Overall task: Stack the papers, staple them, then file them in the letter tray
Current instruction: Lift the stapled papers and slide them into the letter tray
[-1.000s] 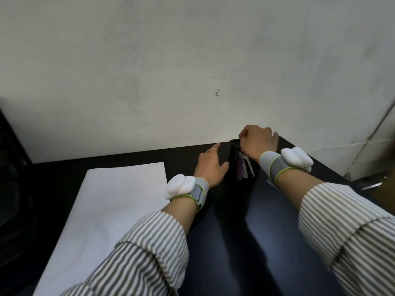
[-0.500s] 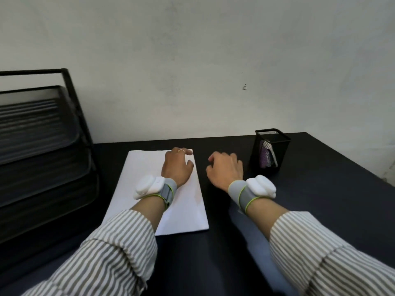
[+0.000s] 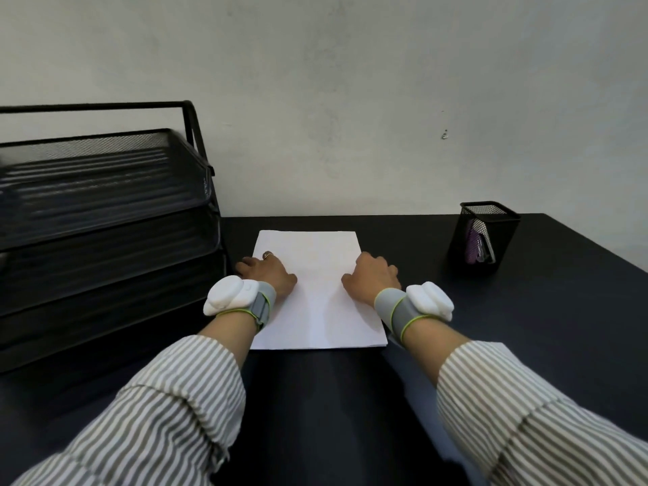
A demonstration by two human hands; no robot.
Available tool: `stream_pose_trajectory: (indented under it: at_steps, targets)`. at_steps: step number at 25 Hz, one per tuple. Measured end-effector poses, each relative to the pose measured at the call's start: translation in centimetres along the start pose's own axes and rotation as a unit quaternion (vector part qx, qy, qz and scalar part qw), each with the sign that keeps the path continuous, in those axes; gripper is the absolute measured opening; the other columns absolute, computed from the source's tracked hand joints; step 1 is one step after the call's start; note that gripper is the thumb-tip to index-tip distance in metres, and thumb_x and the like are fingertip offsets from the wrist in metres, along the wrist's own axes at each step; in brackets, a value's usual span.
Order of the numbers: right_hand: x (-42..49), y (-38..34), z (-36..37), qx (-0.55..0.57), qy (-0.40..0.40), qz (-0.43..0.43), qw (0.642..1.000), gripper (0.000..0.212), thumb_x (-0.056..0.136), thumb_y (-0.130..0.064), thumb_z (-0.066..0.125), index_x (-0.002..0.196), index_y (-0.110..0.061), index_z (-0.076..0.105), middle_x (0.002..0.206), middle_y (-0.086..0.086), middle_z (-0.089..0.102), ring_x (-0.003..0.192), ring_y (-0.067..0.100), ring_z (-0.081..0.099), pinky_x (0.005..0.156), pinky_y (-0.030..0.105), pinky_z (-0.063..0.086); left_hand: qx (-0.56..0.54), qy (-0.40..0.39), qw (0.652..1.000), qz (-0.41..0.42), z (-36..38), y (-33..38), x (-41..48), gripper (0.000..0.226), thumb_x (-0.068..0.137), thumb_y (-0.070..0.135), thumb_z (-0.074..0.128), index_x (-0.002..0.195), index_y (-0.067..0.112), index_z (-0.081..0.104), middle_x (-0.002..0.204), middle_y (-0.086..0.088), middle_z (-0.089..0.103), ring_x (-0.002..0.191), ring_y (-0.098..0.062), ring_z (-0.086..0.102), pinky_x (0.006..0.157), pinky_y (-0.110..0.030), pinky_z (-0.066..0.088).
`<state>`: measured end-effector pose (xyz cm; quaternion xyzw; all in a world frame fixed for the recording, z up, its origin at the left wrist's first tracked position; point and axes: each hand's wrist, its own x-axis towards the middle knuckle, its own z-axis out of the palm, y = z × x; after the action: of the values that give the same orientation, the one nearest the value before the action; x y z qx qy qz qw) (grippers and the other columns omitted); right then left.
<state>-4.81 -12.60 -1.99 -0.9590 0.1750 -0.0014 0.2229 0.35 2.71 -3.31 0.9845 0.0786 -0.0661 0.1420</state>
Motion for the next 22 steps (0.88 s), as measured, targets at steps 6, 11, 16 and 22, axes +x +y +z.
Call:
stream_pose_trajectory:
  at_steps: [6, 11, 16, 22]
  targets:
    - [1.2, 1.1, -0.8, 0.106, 0.005, 0.085, 0.991, 0.048, 0.089, -0.022, 0.055, 0.131, -0.002, 0.042, 0.136, 0.019, 0.049, 0.121, 0.038, 0.053, 0.098, 0.038, 0.043, -0.053, -0.010, 0.999, 0.003, -0.9, -0.7, 0.8, 0.086, 0.080, 0.037, 0.065, 0.144, 0.002, 0.021, 0.145, -0.022, 0.034, 0.135, -0.043, 0.032, 0.110, -0.044, 0.030]
    - [1.3, 2.2, -1.2, 0.155, 0.004, 0.087, 0.984, 0.009, 0.089, -0.014, 0.052, 0.092, -0.006, 0.054, 0.108, 0.016, 0.060, 0.094, 0.033, 0.058, 0.080, 0.033, 0.046, -0.209, -0.002, 0.978, 0.011, -1.0, -0.8, 0.1, 0.085, 0.076, 0.021, 0.074, 0.141, -0.003, 0.025, 0.143, -0.022, 0.036, 0.130, -0.037, 0.043, 0.102, -0.040, 0.041]
    - [1.4, 1.6, -0.6, 0.089, 0.013, 0.106, 0.990, 0.042, 0.088, -0.021, 0.053, 0.127, -0.005, 0.052, 0.136, 0.017, 0.050, 0.128, 0.038, 0.044, 0.103, 0.039, 0.037, -0.325, 0.005, 0.946, -0.017, -0.4, -0.8, 0.0, 0.048, 0.085, 0.015, 0.057, 0.126, -0.006, 0.045, 0.129, -0.020, 0.055, 0.118, -0.037, 0.055, 0.094, -0.037, 0.047]
    - [1.1, 1.4, -0.9, 0.120, 0.023, 0.105, 0.987, 0.048, 0.089, -0.020, 0.051, 0.134, -0.005, 0.040, 0.138, 0.018, 0.048, 0.132, 0.039, 0.035, 0.106, 0.041, 0.034, -0.434, 0.032, 0.900, -0.021, -0.3, -1.0, -0.2, 0.036, 0.081, 0.009, 0.042, 0.109, -0.003, 0.062, 0.116, -0.023, 0.065, 0.102, -0.039, 0.064, 0.076, -0.033, 0.048]
